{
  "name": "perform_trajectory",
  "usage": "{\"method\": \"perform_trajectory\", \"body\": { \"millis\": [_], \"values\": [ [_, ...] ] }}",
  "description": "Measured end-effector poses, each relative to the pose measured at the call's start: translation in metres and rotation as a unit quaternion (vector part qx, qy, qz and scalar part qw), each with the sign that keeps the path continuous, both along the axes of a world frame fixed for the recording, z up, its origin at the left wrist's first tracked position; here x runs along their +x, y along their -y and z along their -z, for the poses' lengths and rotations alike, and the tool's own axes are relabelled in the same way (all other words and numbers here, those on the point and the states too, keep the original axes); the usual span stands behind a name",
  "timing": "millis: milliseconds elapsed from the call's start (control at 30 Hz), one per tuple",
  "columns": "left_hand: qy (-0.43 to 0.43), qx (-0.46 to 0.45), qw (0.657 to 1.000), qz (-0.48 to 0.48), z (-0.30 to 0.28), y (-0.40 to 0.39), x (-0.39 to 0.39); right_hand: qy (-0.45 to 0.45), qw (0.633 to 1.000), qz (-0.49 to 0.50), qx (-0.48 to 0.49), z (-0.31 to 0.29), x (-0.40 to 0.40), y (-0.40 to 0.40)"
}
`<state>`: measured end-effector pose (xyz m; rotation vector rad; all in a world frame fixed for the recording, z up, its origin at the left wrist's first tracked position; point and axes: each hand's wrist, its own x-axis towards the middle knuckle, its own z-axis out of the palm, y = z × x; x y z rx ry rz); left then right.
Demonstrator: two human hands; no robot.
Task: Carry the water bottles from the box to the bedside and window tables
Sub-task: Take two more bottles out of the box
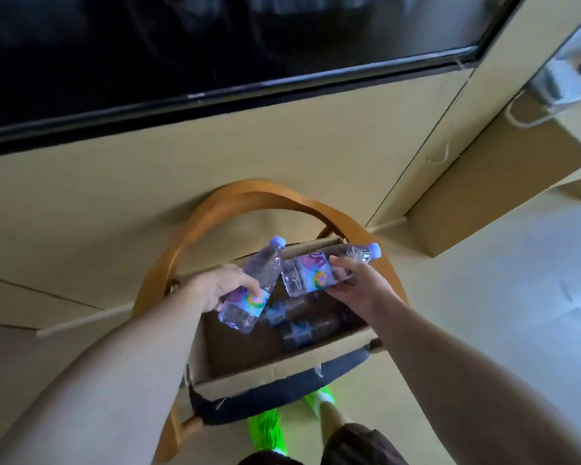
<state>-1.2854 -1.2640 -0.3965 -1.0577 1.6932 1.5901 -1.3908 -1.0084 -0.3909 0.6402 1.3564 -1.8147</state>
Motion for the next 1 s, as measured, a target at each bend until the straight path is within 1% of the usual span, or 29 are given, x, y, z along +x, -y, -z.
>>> {"method": "perform_trajectory", "body": {
  "millis": [167,233,300,367,467,500,533,567,633,733,800,933,1000],
  "values": [
    [-0.066,0.118,0.990,0.036,-0.088,-0.071,-0.057,-0.070,0.982,0.046,-0.169,-0.083,0.001,-0.057],
    [-0.103,0.156,0.982,0.039,-0.121,-0.116,-0.082,-0.099,0.960,0.089,-0.248,-0.111,-0.005,-0.083],
    [-0.131,0.181,0.973,0.051,-0.152,-0.168,-0.102,-0.145,0.929,0.132,-0.313,-0.139,-0.012,-0.115],
    [-0.153,0.194,0.965,0.092,-0.181,-0.224,-0.119,-0.177,0.904,0.150,-0.358,-0.164,-0.017,-0.157],
    [-0.174,0.216,0.951,0.134,-0.212,-0.316,-0.142,-0.212,0.882,0.153,-0.392,-0.189,-0.021,-0.238],
    [-0.178,0.214,0.949,0.149,-0.221,-0.348,-0.147,-0.229,0.885,0.148,-0.377,-0.197,-0.021,-0.269],
    [-0.187,0.205,0.947,0.163,-0.227,-0.381,-0.152,-0.230,0.898,0.158,-0.341,-0.205,-0.021,-0.300],
    [-0.199,0.191,0.946,0.170,-0.234,-0.414,-0.157,-0.228,0.909,0.175,-0.302,-0.212,-0.021,-0.333],
    [-0.220,0.165,0.945,0.179,-0.243,-0.482,-0.168,-0.244,0.916,0.215,-0.234,-0.224,-0.019,-0.402],
    [-0.254,0.151,0.933,0.206,-0.258,-0.583,-0.178,-0.265,0.903,0.289,-0.178,-0.236,-0.013,-0.499],
    [-0.271,0.155,0.924,0.221,-0.266,-0.645,-0.182,-0.286,0.884,0.329,-0.172,-0.242,-0.007,-0.558],
    [-0.292,0.187,0.900,0.266,-0.277,-0.756,-0.189,-0.289,0.871,0.369,-0.149,-0.246,0.005,-0.661],
    [-0.285,0.190,0.888,0.306,-0.279,-0.808,-0.194,-0.295,0.857,0.403,-0.123,-0.244,0.008,-0.707]
  ]
}}
